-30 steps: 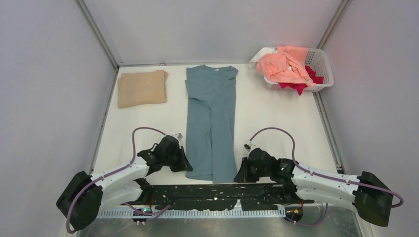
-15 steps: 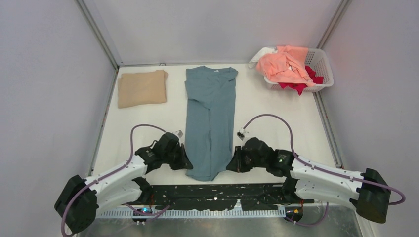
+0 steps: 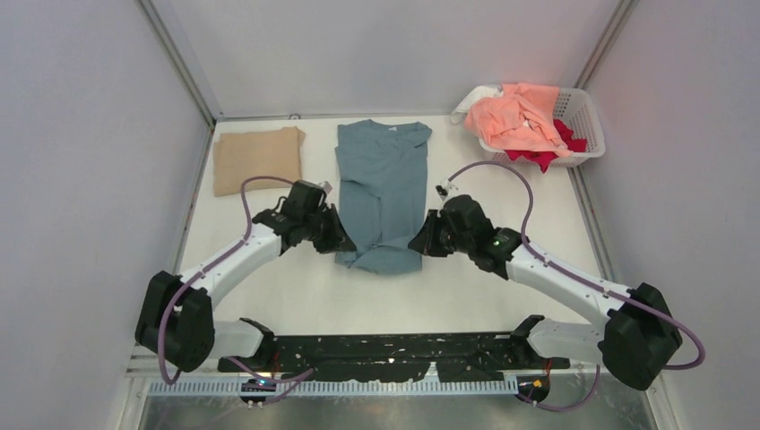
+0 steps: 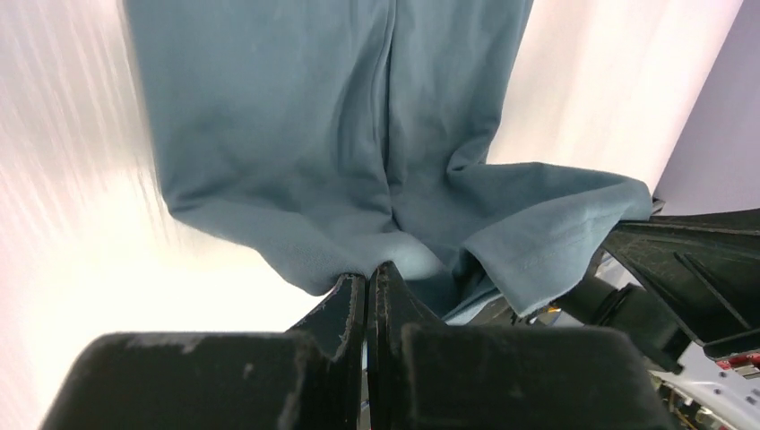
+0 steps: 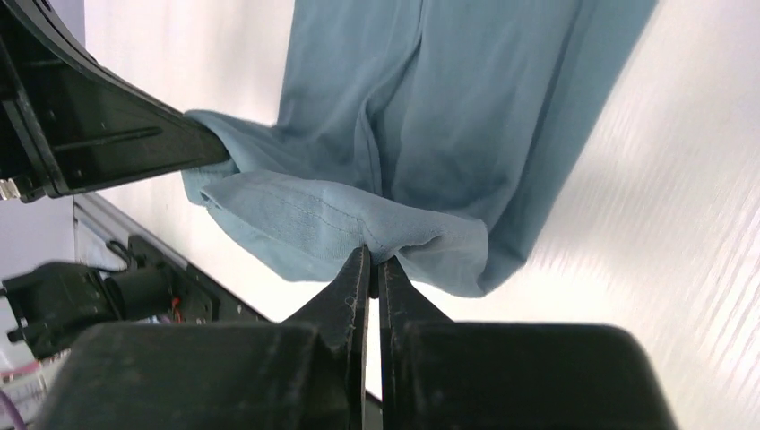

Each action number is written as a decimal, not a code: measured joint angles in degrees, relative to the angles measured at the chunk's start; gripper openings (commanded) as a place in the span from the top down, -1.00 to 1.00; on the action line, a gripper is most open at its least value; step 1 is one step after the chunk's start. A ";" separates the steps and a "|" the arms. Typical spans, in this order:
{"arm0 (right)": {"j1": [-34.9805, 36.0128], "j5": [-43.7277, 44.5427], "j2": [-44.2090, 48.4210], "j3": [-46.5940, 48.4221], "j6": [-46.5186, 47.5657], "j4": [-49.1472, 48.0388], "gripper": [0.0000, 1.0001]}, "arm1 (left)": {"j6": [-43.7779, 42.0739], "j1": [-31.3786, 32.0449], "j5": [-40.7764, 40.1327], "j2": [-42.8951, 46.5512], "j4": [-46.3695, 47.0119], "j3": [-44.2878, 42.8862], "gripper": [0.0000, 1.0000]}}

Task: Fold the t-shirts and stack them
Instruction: Fold the folded rectangular tshirt in 1/3 of the way

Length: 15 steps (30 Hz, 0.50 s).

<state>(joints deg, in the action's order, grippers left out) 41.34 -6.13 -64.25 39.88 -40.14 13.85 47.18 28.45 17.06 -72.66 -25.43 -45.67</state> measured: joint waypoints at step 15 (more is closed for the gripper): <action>-12.24 -1.40 -20.37 17.84 3.91 -5.92 0.89 | -5.33 -10.49 5.62 -24.39 -6.47 -28.28 1.00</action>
<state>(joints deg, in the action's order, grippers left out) 29.10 -7.53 -84.62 57.71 -36.23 7.92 41.85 17.96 22.68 -97.06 -31.90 -73.95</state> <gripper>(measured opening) 0.087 0.012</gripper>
